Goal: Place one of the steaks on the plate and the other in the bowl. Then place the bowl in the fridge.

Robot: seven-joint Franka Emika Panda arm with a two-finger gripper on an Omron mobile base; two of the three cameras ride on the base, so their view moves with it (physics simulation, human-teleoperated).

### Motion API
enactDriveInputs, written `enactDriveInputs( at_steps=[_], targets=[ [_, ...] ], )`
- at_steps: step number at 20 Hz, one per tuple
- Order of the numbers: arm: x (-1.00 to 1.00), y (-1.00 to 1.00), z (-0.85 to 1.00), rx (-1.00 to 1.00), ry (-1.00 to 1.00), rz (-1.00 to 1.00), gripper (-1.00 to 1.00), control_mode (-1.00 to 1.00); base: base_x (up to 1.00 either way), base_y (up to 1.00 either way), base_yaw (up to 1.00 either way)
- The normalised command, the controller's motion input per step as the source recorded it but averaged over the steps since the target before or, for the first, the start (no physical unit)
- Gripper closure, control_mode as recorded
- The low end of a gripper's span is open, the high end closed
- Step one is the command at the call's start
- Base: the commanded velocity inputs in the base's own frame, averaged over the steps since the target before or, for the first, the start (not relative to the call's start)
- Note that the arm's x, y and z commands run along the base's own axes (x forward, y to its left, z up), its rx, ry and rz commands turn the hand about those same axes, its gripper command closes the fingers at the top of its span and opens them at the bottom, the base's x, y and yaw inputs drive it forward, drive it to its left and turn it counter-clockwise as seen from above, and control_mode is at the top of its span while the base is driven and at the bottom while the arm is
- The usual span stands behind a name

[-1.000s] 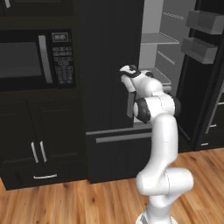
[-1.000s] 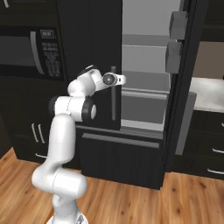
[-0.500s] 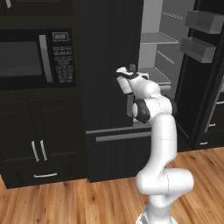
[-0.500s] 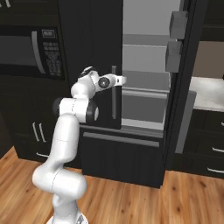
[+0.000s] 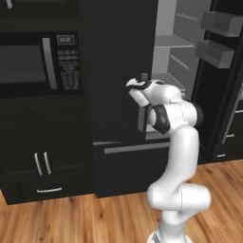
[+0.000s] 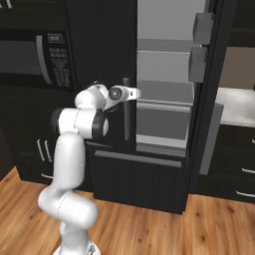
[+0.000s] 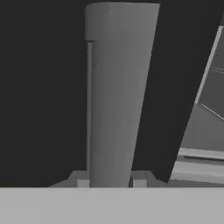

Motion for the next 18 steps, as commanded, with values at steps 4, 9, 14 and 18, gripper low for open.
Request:
enactDriveInputs(
  at_steps=[4, 9, 14, 18],
  targets=[
    [-0.88, 0.39, 0.57, 0.02, 0.3, 0.1, 1.0, -1.0, 0.0, 0.0, 0.0],
    [-0.98, 0.8, 0.38, 0.0, 0.15, 0.11, 1.0, -1.0, 0.0, 0.0, 0.0],
    [-1.0, 0.9, 0.38, 0.0, 0.07, 0.09, 1.0, -1.0, 0.0, 0.0, 0.0],
    [-0.94, 0.91, 0.36, 0.0, 0.15, 0.09, 1.0, -1.0, 0.0, 0.0, 0.0]
  ],
)
